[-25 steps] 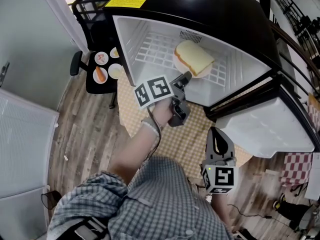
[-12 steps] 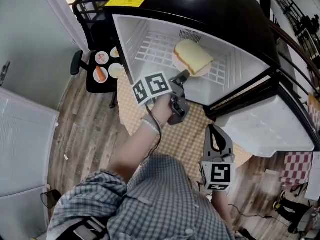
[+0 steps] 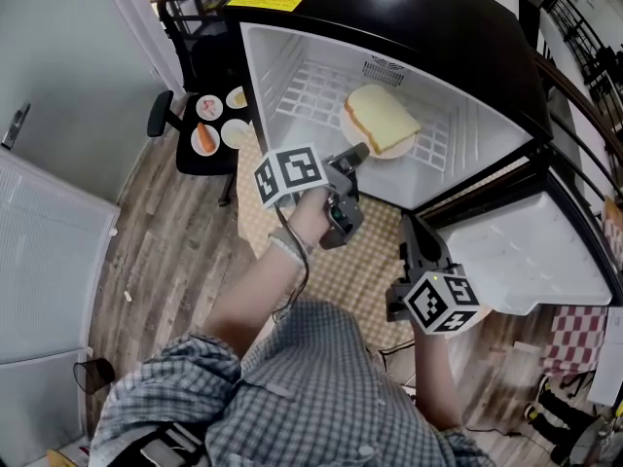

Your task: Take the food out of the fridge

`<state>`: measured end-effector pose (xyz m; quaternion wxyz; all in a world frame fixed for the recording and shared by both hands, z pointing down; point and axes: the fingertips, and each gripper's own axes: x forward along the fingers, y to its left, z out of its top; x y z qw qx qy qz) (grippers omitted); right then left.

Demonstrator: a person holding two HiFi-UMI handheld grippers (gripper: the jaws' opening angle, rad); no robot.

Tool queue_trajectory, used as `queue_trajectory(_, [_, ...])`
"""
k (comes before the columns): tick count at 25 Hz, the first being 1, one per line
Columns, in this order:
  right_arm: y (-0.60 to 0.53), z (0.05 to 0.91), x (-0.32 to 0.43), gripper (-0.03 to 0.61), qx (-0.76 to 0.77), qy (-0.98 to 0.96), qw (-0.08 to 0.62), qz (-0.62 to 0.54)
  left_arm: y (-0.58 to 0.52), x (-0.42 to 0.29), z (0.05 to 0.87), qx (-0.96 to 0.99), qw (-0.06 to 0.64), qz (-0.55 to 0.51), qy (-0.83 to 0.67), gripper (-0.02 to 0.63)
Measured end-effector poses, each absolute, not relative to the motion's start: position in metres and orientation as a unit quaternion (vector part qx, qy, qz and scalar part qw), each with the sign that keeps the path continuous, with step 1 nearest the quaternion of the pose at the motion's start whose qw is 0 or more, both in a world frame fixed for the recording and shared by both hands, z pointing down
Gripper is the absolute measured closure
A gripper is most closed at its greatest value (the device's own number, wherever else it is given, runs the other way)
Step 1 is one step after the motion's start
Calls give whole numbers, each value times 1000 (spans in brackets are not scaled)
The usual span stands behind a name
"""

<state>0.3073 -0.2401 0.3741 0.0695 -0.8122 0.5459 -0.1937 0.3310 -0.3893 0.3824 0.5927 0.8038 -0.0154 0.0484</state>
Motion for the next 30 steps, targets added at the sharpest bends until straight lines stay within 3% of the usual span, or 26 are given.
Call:
queue_trajectory(6, [-275, 381, 322, 568, -796, 548, 120, -227, -389, 322, 381, 809, 584, 60, -15, 577])
queue_trajectory(11, [-298, 381, 339, 566, -764, 533, 245, -269, -390, 318, 381, 810, 583, 63, -12, 577])
queue_trajectory(16, [-307, 389, 353, 565, -743, 510, 311, -301, -389, 313, 382, 809, 585, 65, -5, 577])
queue_trajectory(18, [-311, 388, 356, 507, -733, 509, 334, -305, -389, 310, 382, 809, 584, 66, -3, 577])
queue_trajectory(25, [-320, 380, 358, 497, -714, 506, 372, -311, -387, 302, 382, 814, 577, 68, 2, 574])
queue_trajectory(30, [-322, 380, 352, 508, -720, 508, 354, -313, -386, 297, 379, 818, 572, 59, 5, 575])
